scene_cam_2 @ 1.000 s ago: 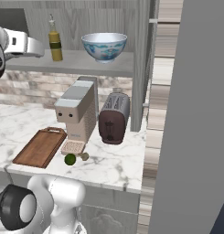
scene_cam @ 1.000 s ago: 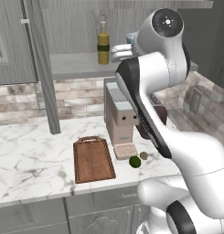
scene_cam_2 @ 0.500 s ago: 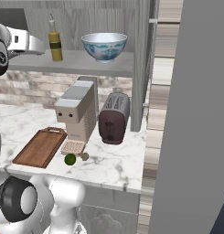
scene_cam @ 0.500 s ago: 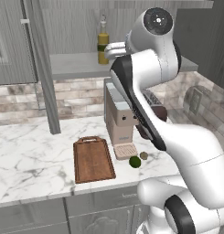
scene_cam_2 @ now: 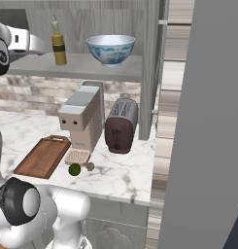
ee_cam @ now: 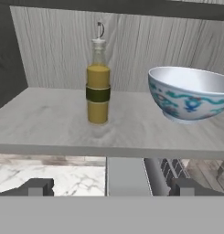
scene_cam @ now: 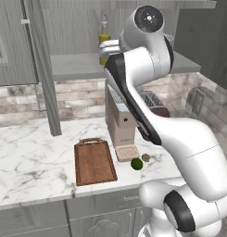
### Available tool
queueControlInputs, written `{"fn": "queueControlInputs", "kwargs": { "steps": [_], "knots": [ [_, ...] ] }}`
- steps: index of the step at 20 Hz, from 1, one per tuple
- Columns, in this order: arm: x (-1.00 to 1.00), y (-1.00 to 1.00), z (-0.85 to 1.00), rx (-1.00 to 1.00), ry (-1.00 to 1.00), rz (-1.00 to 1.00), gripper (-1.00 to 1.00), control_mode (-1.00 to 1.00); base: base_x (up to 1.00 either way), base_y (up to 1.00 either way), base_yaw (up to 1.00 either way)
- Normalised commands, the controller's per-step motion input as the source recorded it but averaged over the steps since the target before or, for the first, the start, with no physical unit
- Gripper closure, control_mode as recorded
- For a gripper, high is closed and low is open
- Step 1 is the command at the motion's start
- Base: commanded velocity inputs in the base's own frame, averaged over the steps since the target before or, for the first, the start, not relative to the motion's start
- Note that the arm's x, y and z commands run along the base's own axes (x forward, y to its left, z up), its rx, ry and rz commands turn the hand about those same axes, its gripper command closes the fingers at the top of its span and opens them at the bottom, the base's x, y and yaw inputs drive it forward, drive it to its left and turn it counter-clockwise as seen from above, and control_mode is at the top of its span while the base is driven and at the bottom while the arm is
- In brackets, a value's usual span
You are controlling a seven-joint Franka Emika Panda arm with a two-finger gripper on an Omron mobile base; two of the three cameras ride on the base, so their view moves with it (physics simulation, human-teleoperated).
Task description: Open the cabinet. Place the bowl and condiment on the counter. Then place the lime and garlic on the cutting board.
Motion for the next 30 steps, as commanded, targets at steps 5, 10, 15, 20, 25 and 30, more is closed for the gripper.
{"fn": "queueControlInputs", "kwargs": {
  "steps": [5, 10, 15, 20, 25, 30],
  "knots": [
    [0.16, 0.02, 0.01, 0.0, 0.0, 0.0, -1.0, -1.0, 0.0, 0.0, 0.0],
    [0.13, 0.0, 0.0, 0.0, 0.0, 0.0, -1.0, -1.0, 0.0, 0.0, 0.0],
    [0.11, 0.0, 0.0, 0.0, 0.0, 0.0, -1.0, -1.0, 0.0, 0.0, 0.0],
    [0.09, 0.0, 0.0, 0.0, 0.0, 0.0, -1.0, -1.0, 0.0, 0.0, 0.0],
    [0.17, 0.0, 0.0, 0.0, 0.0, 0.0, -1.0, -1.0, 0.0, 0.0, 0.0],
    [0.22, 0.0, 0.0, 0.0, -0.02, 0.0, -1.0, -1.0, 0.0, 0.0, 0.0]
  ]
}}
